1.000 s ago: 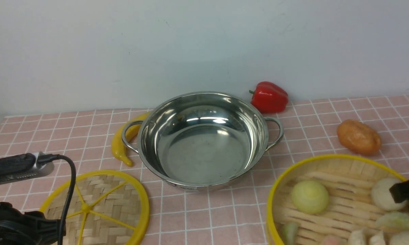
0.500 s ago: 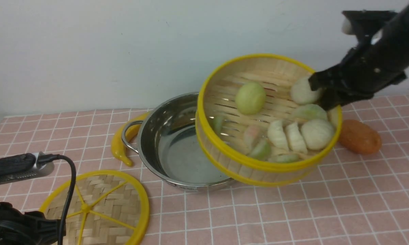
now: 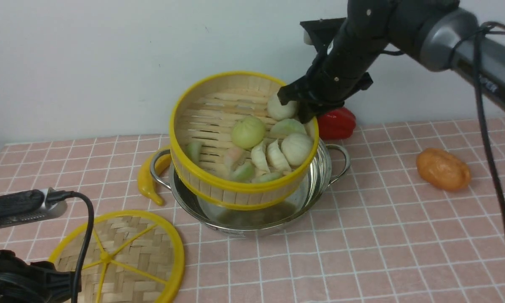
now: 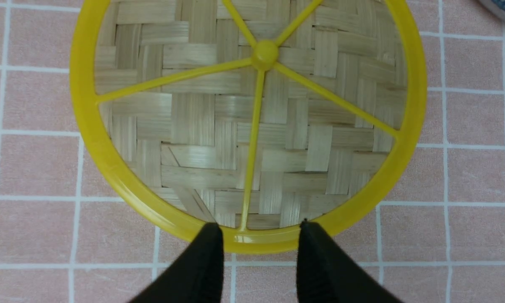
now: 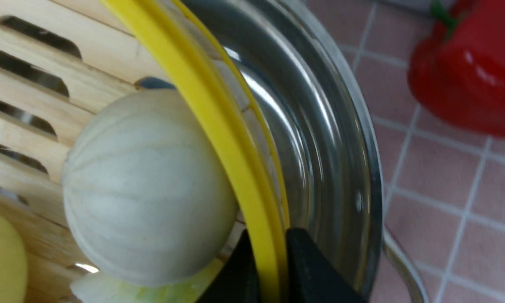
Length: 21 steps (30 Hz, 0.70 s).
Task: Place the steamer in the pot on the pink tablecloth, and put the lid on the steamer.
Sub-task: 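Place the bamboo steamer basket of food into the steel pot with the right gripper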
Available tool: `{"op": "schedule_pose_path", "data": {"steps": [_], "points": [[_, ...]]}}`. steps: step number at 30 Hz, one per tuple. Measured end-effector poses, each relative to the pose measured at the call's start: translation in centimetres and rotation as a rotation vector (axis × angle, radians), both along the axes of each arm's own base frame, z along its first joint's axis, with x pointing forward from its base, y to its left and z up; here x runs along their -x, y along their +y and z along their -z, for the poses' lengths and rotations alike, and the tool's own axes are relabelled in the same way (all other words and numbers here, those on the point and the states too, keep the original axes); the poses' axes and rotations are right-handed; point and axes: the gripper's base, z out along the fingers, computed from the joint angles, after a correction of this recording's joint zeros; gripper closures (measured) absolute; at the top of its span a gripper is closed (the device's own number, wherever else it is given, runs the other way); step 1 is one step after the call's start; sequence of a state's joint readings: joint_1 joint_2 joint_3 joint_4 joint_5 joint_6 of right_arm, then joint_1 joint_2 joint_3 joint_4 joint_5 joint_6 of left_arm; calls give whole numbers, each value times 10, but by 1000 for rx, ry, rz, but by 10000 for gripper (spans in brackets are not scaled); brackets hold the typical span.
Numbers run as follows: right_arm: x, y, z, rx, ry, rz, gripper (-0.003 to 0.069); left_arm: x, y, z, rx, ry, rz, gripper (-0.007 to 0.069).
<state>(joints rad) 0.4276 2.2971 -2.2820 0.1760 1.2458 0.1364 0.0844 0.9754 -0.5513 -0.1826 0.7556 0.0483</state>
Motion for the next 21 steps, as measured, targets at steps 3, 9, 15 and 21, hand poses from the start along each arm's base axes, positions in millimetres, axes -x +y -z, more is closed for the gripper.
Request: {"op": "schedule_pose_path", "data": {"steps": [3,9,15,21], "points": [[-9,3,11,2,-4,6,592,0,0,0,0,0,0,382],[-18,4,41,54,30,16,592,0,0,0,0,0,1,382],[-23,3,65,108,59,18,592,-1,0,-1,-3,-14,-2,382],[-23,4,67,105,65,19,592,-2,1,-1,-4,-27,-4,382]]}}
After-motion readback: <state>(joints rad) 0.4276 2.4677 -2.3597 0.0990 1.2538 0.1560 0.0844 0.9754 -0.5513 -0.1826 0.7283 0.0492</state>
